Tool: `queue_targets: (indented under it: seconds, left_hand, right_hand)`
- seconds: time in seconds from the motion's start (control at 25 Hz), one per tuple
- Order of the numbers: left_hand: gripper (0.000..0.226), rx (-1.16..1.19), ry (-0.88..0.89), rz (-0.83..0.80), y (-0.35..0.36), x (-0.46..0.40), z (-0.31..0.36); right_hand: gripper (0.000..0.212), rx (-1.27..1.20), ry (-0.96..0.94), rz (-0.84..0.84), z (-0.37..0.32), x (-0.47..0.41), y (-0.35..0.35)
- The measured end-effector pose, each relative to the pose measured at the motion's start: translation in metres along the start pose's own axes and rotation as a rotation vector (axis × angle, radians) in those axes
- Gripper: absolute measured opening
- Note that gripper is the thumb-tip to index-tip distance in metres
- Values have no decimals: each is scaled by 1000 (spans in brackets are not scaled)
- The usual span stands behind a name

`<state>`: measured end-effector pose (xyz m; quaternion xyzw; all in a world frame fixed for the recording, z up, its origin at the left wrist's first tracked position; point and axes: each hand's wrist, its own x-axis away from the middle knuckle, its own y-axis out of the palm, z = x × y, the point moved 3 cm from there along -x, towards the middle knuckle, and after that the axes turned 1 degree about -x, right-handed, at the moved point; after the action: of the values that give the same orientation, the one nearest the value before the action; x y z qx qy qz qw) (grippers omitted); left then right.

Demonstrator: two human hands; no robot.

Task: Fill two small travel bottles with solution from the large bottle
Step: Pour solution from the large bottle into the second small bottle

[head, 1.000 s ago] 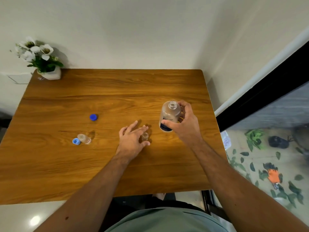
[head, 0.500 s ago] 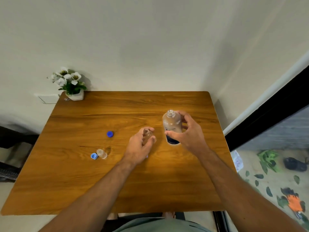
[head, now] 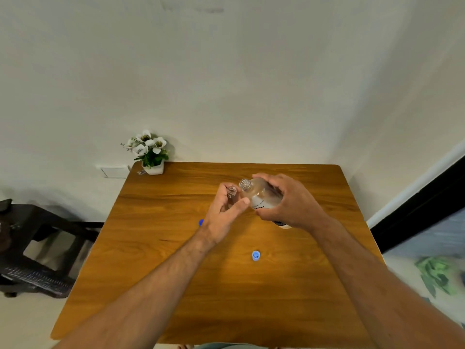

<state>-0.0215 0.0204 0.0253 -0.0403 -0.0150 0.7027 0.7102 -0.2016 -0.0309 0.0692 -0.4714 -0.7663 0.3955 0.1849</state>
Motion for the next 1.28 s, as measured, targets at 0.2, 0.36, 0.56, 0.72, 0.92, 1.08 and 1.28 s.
queue_targets:
  seconds: [0.2, 0.36, 0.56, 0.72, 0.92, 1.08, 1.28]
  left_hand:
    - [63, -10, -57, -1, -14, 2, -3]
    - [69, -62, -41, 10, -19, 4, -2]
    - [75, -144, -48, 5, -22, 4, -5]
    - [79, -156, -49, -7, -23, 2, -9]
    - [80, -185, -77, -7, -24, 4, -13]
    - [81, -231, -76, 20, -24, 3, -17]
    - [88, -250, -87, 6, -24, 1, -16]
  right_hand:
    - [83, 57, -31, -63, -17, -7, 3]
    - [82, 92, -25, -88, -22, -10, 1]
    - [83, 118, -40, -126, -28, -12, 1]
    - [80, 108, -57, -142, -34, -11, -3]
    - [77, 149, -93, -191, -40, -14, -7]
    - [79, 188, -77, -234, -42, -18, -9]
    - [67, 198, -59, -295, -51, -22, -15]
